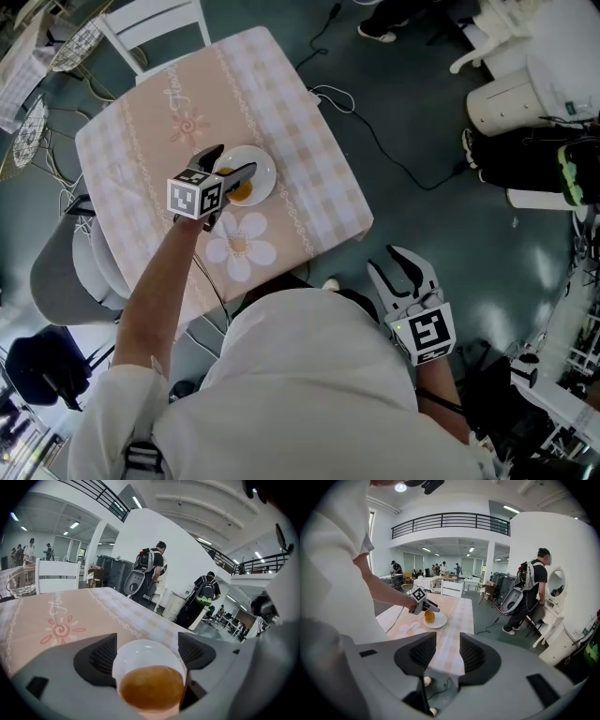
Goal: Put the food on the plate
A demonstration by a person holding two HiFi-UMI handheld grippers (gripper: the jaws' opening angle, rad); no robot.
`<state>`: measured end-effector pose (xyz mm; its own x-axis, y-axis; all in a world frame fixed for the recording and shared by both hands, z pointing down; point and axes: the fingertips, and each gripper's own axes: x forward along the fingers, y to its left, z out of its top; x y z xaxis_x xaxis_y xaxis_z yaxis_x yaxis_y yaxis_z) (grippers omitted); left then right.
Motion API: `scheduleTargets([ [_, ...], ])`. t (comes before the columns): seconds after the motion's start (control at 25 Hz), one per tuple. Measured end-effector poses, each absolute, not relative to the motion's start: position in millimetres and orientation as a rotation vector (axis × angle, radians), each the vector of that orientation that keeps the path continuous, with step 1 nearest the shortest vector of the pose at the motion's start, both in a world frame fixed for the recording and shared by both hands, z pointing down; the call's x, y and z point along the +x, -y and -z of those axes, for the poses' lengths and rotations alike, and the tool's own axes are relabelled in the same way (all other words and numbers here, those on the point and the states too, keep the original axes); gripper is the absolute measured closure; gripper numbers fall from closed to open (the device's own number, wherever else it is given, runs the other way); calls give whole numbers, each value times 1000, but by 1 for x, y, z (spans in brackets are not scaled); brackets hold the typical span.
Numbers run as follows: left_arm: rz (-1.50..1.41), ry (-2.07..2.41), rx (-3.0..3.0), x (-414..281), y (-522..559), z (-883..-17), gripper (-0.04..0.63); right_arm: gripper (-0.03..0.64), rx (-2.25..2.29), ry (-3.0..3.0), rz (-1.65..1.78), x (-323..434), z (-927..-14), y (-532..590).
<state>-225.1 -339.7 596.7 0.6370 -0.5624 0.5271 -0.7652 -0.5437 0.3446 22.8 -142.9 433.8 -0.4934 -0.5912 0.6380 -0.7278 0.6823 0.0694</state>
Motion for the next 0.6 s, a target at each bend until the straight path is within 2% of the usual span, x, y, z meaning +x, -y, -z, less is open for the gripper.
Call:
scheduleTargets([
  [0.44,-423,1196,2284,-234,314,-564,193,454,967,2329,-219,36,-427,126],
  [0.52,-392,1228,2291,-231,303,-548,200,471,945,2345,-201,42,-426,122],
  [0.6,-376,1278,2289,-224,282,-531,236,503,912,2361,-182,54,-426,109],
])
